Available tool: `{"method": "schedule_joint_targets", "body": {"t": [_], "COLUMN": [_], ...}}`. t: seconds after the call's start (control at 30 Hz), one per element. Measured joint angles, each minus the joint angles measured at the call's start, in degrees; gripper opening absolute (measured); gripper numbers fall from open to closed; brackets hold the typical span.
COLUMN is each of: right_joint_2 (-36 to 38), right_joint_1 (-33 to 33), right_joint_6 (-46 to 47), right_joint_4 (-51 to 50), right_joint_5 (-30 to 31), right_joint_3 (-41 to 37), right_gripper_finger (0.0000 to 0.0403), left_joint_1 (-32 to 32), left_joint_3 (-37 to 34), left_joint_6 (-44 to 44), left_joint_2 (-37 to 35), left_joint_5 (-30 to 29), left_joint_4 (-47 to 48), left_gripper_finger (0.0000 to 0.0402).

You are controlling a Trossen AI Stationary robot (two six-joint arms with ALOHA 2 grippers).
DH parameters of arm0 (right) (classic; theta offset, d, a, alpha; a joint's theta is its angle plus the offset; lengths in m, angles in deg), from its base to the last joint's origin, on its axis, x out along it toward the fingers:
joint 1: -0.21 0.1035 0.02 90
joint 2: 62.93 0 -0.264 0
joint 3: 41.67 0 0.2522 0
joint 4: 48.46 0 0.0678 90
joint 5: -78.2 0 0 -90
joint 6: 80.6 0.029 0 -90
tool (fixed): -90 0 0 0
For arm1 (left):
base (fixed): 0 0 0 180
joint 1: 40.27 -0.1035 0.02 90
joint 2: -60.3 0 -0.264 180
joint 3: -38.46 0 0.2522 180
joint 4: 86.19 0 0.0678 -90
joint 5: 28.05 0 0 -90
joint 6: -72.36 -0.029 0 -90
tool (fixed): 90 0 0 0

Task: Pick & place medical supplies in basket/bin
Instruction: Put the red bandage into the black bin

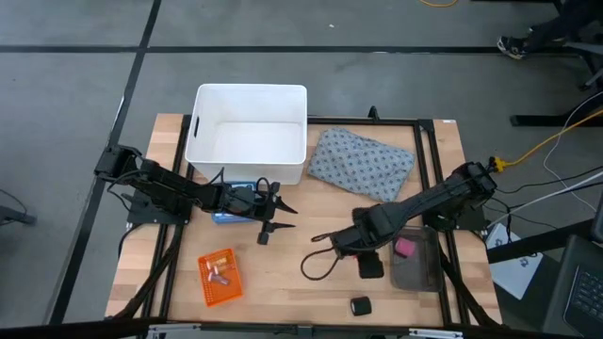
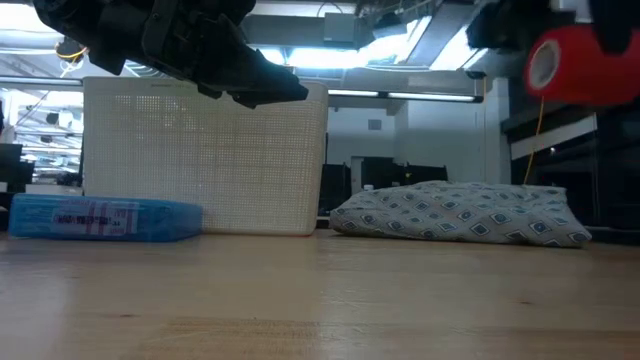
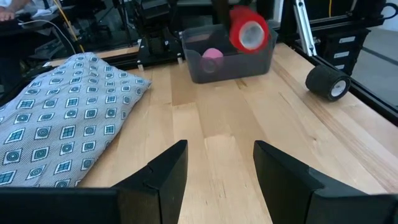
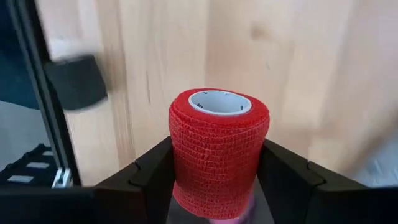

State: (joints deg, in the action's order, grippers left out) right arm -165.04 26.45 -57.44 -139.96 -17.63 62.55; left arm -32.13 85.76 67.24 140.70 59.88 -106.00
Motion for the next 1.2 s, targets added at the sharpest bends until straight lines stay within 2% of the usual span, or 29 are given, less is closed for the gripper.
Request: {"method": "schedule_joint_targets", "body": {"t": [0.23, 0.43, 0.9, 1.03, 1.2], "right_joint_2": [0.00, 0.97, 8.27, 8.83, 8.85], "right_joint_1": [4.10, 8.95, 18.49, 19.58, 20.77], "right_joint_6": [10.68, 17.31, 40.33, 44.60, 47.16], "right_joint_4": [-12.49, -12.32, -12.26, -12.30, -12.28], "right_joint_5": [3.58, 4.97, 6.24, 5.25, 3.00], "right_joint_3": [2.63, -0.53, -18.31, -22.72, -25.84], "right_gripper_finger": [0.0203, 0.0203, 0.0206, 0.0235, 0.0295], "left_joint_1": [0.00, 0.00, 0.00, 0.00, 0.00], "left_joint_3": [0.00, 0.00, -0.02, -0.02, -0.01], "left_joint_6": [0.00, -0.02, -0.17, -0.17, 0.00], "left_joint_2": [0.00, 0.00, 0.00, 0.00, 0.00], "left_joint_5": [0.00, 0.02, 0.14, 0.13, 0.15], "left_joint_4": [0.45, 0.65, 0.81, 0.82, 0.82], "left_gripper_finger": [0.0182, 0.0182, 0.0182, 0.0182, 0.0182]}}
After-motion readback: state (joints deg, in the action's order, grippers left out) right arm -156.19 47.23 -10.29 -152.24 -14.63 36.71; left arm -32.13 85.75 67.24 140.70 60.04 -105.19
